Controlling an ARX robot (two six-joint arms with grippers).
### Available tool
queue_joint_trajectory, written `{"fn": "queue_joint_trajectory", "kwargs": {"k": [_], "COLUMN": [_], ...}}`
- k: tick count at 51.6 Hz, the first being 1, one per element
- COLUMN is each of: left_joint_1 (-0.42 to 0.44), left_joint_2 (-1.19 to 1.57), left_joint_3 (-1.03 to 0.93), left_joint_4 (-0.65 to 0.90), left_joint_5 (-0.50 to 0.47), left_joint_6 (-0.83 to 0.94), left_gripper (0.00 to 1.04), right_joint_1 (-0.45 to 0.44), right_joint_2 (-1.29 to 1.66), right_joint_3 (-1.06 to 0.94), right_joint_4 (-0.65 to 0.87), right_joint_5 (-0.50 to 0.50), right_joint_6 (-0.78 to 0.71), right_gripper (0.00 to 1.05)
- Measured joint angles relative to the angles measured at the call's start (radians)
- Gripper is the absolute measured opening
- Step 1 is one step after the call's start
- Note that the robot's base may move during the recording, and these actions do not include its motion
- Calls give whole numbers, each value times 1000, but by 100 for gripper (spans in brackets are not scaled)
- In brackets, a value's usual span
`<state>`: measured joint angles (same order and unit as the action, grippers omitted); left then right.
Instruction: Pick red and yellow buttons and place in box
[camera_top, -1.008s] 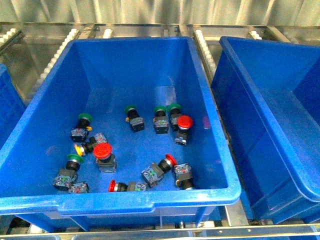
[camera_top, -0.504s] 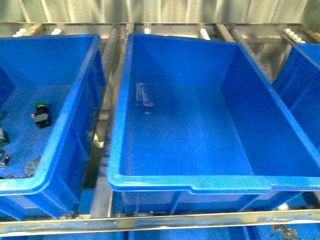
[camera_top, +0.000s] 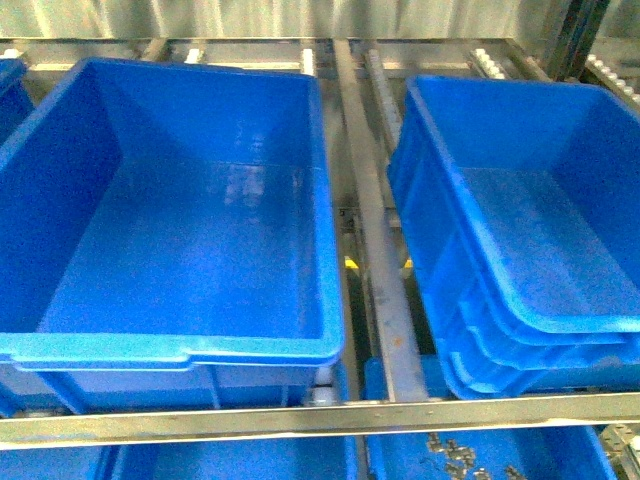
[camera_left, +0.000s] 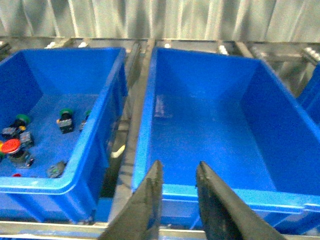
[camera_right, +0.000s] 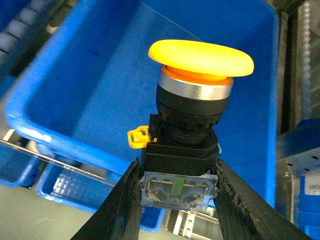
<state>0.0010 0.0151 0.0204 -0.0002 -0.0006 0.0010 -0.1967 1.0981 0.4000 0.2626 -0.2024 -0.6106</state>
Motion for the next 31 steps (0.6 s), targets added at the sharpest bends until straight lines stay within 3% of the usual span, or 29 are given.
{"fn": "queue_joint_trajectory", "kwargs": {"k": [9, 20, 22, 31], "left_joint_1": [0, 0, 0, 0], "left_joint_2": [0, 0, 0, 0], "left_joint_3": [0, 0, 0, 0], "left_joint_4": [0, 0, 0, 0], "left_joint_5": [4, 3, 4, 1], "left_joint_6": [0, 2, 2, 2], "left_gripper": [56, 99, 97, 68], "right_joint_1": [25, 52, 60, 81], "right_joint_2": [8, 18, 19, 19], "right_joint_3": [4, 5, 5, 4], "right_joint_4": [19, 33, 33, 43], "right_joint_5": [-1, 13, 14, 23], "right_joint_6": [18, 31, 31, 48], "right_gripper": [33, 33, 33, 33]}}
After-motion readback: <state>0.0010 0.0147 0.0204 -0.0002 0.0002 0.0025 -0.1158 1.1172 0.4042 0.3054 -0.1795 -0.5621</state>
